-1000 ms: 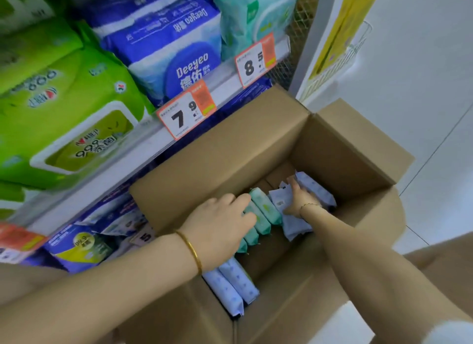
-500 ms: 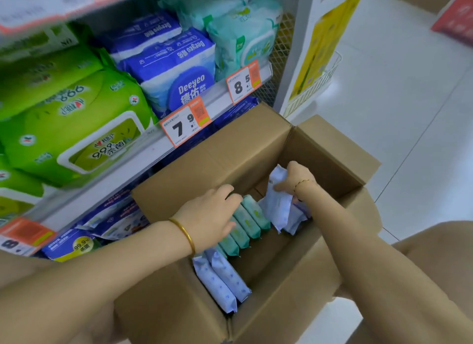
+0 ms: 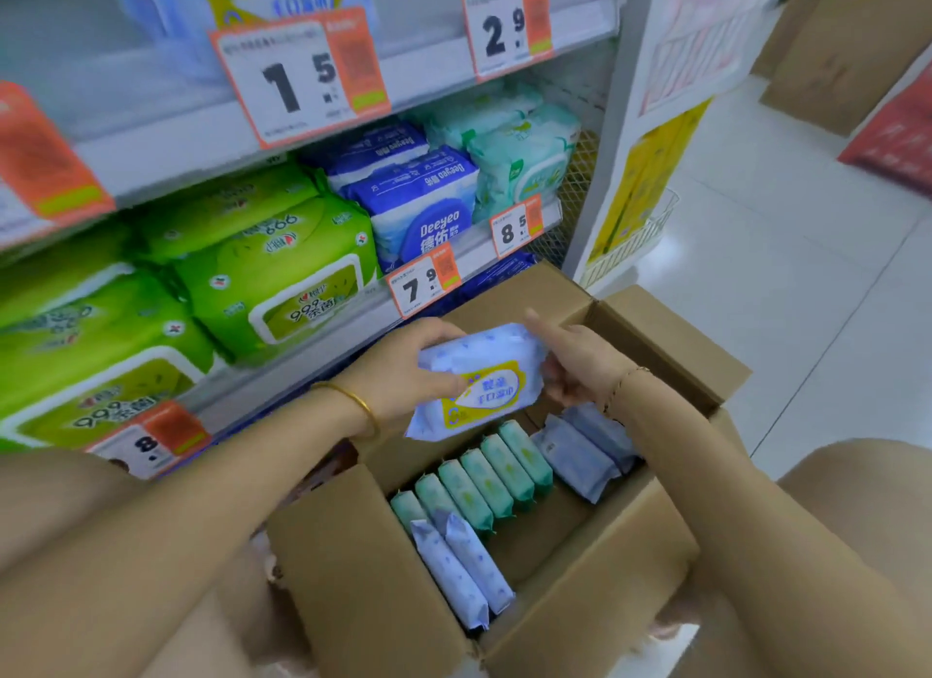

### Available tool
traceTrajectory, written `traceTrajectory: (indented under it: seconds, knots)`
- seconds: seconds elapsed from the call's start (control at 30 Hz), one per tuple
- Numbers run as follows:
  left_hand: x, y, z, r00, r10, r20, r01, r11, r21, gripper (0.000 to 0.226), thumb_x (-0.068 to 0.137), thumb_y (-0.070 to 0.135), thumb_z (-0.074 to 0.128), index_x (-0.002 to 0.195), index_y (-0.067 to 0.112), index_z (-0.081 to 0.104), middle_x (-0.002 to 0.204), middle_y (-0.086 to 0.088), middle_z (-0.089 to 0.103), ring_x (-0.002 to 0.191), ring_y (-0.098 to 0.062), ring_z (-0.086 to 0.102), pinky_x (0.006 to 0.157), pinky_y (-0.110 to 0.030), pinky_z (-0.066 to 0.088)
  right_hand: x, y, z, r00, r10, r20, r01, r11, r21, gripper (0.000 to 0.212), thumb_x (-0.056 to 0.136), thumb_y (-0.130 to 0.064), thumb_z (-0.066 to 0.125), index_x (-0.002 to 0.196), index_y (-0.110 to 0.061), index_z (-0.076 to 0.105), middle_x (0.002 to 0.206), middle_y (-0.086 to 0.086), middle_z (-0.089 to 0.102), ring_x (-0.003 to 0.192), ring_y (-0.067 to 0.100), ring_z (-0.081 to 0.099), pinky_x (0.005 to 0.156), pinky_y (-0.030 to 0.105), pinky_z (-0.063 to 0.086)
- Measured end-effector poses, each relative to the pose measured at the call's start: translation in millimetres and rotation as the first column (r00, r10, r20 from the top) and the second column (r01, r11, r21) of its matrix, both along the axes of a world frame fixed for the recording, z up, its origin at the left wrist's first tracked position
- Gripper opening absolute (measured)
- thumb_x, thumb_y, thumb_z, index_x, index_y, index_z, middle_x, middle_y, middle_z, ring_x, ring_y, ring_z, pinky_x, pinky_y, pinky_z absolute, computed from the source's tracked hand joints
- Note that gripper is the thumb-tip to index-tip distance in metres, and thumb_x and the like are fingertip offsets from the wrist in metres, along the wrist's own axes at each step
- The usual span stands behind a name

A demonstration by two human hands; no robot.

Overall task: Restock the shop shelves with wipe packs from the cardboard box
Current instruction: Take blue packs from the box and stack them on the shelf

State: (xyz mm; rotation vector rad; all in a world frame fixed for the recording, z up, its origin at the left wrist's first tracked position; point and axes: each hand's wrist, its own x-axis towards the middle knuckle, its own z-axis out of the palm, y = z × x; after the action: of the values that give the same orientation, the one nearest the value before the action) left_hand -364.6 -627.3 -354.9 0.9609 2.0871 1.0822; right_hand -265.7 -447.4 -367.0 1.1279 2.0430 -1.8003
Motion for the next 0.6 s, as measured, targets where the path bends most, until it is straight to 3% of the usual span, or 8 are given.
traceTrajectory:
  seconds: [0.07, 0.17, 0.27, 0.4, 0.5, 0.6]
  knots:
    - [-6.5, -6.2, 7.9, 0.991, 0.028, 0.132, -0.029, 1.000, 0.010, 0.037, 0.073, 0.008, 0.074, 0.104, 0.022, 0.060, 0.096, 0.012, 0.061, 0.083, 0.003, 0.059, 0.066, -0.005, 0.049, 2.5, -2.1, 0.1, 0.989, 0.065, -0.136, -0.052, 0.994, 0.095, 0.054, 0.088, -0.056, 0.047, 0.096, -0.005, 0.063, 0.067, 0.008, 0.056, 0.056, 0.018, 0.053, 0.055, 0.026, 0.044]
    - [-12.6, -12.1, 16.4, 0.958, 0.071, 0.277, -0.087, 0.995, 0.048, 0.034, 0.079, -0.002, 0.067, 0.109, 0.014, 0.061, 0.097, 0.001, 0.065, 0.084, -0.012, 0.063, 0.067, -0.013, 0.054, 5.1, -7.2, 1.0, 0.922, 0.104, -0.374, -0.154, 0.982, -0.108, 0.040, 0.081, -0.043, 0.055, 0.109, -0.016, 0.064, 0.104, 0.007, 0.070, 0.093, 0.021, 0.067, 0.086, 0.033, 0.054]
    - [-15.9, -16.1, 22.2, 0.909, 0.117, 0.401, -0.160, 0.984, 0.075, 0.030, 0.083, -0.001, 0.063, 0.110, 0.010, 0.061, 0.092, -0.005, 0.068, 0.074, -0.012, 0.067, 0.067, -0.021, 0.057, 4.0, -13.0, 1.4, 0.869, 0.142, -0.475, -0.264, 0.943, -0.201, 0.039, 0.077, -0.021, 0.061, 0.116, -0.014, 0.060, 0.106, 0.007, 0.071, 0.094, 0.022, 0.069, 0.081, 0.035, 0.058]
    - [-15.8, -20.1, 30.4, 0.852, 0.111, 0.512, -0.188, 0.977, 0.101, 0.020, 0.085, 0.002, 0.060, 0.101, 0.012, 0.062, 0.082, 0.000, 0.072, 0.067, -0.008, 0.070, 0.066, -0.023, 0.059, 3.9, -18.9, 6.3, 0.845, 0.082, -0.528, -0.230, 0.948, -0.221, 0.032, 0.083, -0.010, 0.059, 0.115, -0.007, 0.059, 0.095, 0.004, 0.075, 0.081, 0.017, 0.072, 0.066, 0.027, 0.059]
    - [-13.5, -25.0, 40.5, 0.872, 0.110, 0.477, -0.158, 0.986, 0.060, 0.018, 0.082, 0.005, 0.065, 0.096, 0.015, 0.061, 0.084, 0.000, 0.071, 0.068, -0.007, 0.070, 0.067, -0.023, 0.059, 2.4, -19.0, 11.7, 0.805, 0.054, -0.591, -0.220, 0.952, -0.212, 0.044, 0.071, -0.022, 0.070, 0.111, -0.007, 0.061, 0.098, 0.006, 0.074, 0.084, 0.019, 0.072, 0.071, 0.029, 0.059]
    - [-16.8, -33.3, 63.1, 0.972, 0.124, 0.200, -0.120, 0.992, -0.030, 0.028, 0.072, 0.015, 0.078, 0.094, 0.016, 0.060, 0.090, -0.004, 0.066, 0.077, -0.016, 0.065, 0.074, -0.026, 0.055, -6.4, -21.7, 28.7, 0.766, 0.064, -0.640, -0.238, 0.953, -0.190, 0.062, 0.059, -0.033, 0.082, 0.112, -0.008, 0.063, 0.104, 0.010, 0.072, 0.090, 0.024, 0.071, 0.074, 0.031, 0.058]
